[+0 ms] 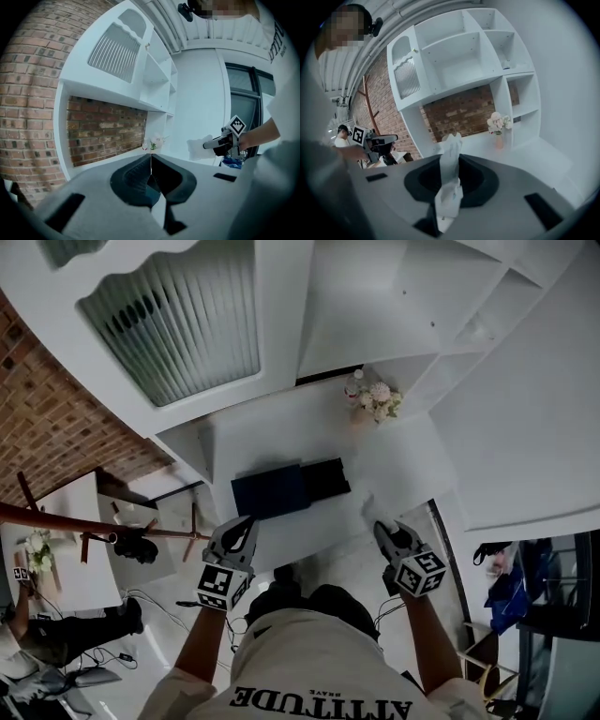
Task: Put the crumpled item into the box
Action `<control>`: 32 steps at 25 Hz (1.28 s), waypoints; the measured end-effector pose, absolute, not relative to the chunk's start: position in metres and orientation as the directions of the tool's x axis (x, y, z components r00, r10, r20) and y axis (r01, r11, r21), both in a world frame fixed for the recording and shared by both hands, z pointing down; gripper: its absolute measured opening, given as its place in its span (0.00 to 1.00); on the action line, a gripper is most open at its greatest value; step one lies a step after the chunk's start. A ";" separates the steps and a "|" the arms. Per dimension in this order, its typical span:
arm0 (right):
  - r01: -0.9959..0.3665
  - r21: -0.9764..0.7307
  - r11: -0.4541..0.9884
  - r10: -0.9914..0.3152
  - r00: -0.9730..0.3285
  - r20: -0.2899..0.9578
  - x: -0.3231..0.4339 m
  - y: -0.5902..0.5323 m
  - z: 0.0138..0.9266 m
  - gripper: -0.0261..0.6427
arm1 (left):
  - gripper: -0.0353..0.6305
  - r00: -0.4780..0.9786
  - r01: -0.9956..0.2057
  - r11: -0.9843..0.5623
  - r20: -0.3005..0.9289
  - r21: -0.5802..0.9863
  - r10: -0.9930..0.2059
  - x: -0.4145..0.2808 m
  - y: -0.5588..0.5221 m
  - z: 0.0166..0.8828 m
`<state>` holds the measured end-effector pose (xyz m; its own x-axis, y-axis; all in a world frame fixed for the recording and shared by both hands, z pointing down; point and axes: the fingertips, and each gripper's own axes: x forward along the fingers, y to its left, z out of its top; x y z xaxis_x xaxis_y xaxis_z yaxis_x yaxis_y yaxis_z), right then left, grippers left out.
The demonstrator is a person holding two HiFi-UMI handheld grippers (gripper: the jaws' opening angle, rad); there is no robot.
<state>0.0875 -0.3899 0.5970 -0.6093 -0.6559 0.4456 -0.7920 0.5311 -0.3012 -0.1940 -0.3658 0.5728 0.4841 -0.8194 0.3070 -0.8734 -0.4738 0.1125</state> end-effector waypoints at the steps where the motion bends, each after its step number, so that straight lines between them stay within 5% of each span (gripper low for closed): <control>1: -0.793 -0.304 0.528 -0.653 -0.608 0.452 0.086 -0.394 0.599 0.15 | 0.09 0.489 -0.871 -0.478 0.307 0.117 -0.816 -0.194 -0.368 0.574; 14: -0.747 -0.318 0.583 -0.555 -0.653 0.515 0.073 -0.441 0.635 0.15 | 0.09 0.438 -0.898 -0.398 0.313 0.186 -0.843 -0.184 -0.381 0.591; 32: -0.526 -0.386 0.758 -0.205 -0.753 0.625 0.045 -0.511 0.725 0.15 | 0.09 0.177 -0.975 -0.119 0.337 0.186 -0.925 -0.142 -0.383 0.607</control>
